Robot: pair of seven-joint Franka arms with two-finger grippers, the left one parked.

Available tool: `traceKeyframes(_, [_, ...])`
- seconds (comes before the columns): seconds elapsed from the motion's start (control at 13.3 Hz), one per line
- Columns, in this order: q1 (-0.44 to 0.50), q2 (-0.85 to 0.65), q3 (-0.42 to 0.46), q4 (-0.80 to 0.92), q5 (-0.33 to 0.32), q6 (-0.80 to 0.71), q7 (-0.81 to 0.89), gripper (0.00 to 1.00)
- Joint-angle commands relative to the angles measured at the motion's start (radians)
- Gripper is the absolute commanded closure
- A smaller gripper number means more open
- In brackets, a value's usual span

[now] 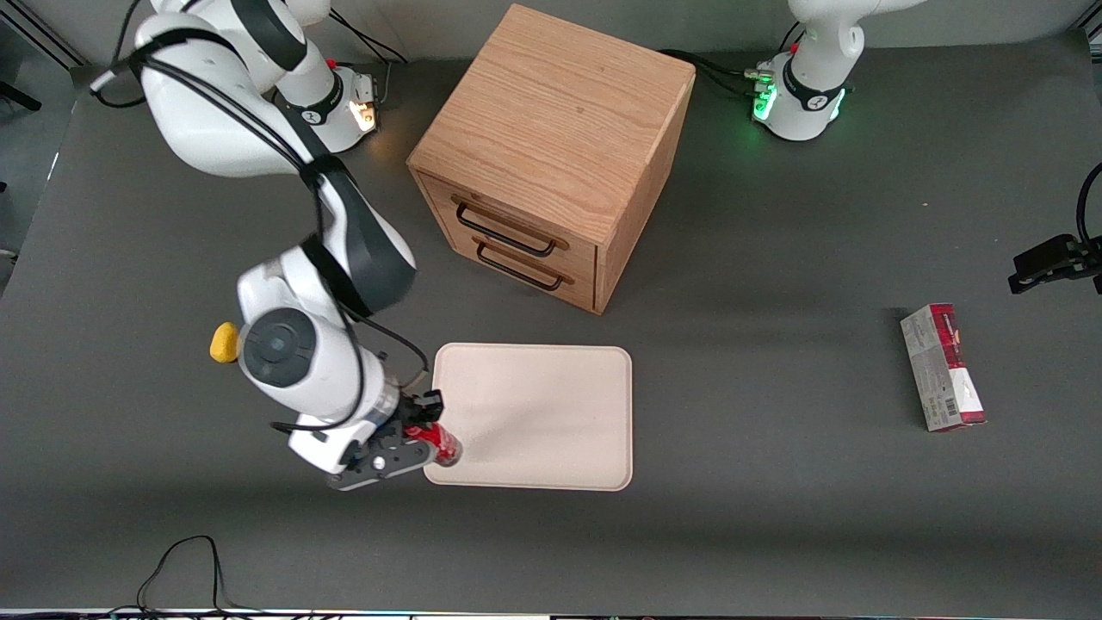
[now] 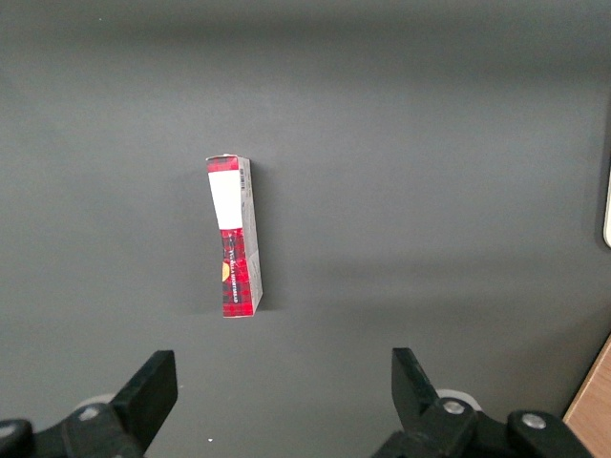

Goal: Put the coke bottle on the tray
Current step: 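Carry the held bottle over the cream tray and lower it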

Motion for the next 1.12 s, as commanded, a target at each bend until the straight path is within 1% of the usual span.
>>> traceKeyframes(0.0, [-0.010,0.032,0.017,-0.013,-0.029,0.066,0.031,1.00])
traceKeyframes(0.15, [-0.012,0.034,0.016,-0.052,-0.029,0.080,0.063,1.00])
traceKeyframes(0.22, [-0.012,0.034,0.016,-0.067,-0.029,0.092,0.077,0.83])
traceKeyframes(0.3, [-0.013,0.032,0.016,-0.073,-0.031,0.094,0.110,0.01])
traceKeyframes(0.38, [-0.013,0.031,0.016,-0.075,-0.032,0.098,0.139,0.00])
traceKeyframes(0.6, [-0.018,0.009,0.016,-0.072,-0.035,0.095,0.143,0.00])
traceKeyframes(0.75, [-0.026,-0.049,0.016,-0.075,-0.025,0.083,0.149,0.00])
traceKeyframes(0.82, [-0.038,-0.093,0.016,-0.091,-0.023,0.057,0.147,0.00])
traceKeyframes(0.9, [-0.052,-0.151,0.013,-0.130,-0.019,-0.005,0.149,0.00])
traceKeyframes(0.97, [-0.075,-0.222,0.008,-0.174,0.015,-0.035,0.149,0.00])
traceKeyframes(1.05, [-0.101,-0.309,-0.006,-0.255,0.070,-0.055,0.147,0.00])
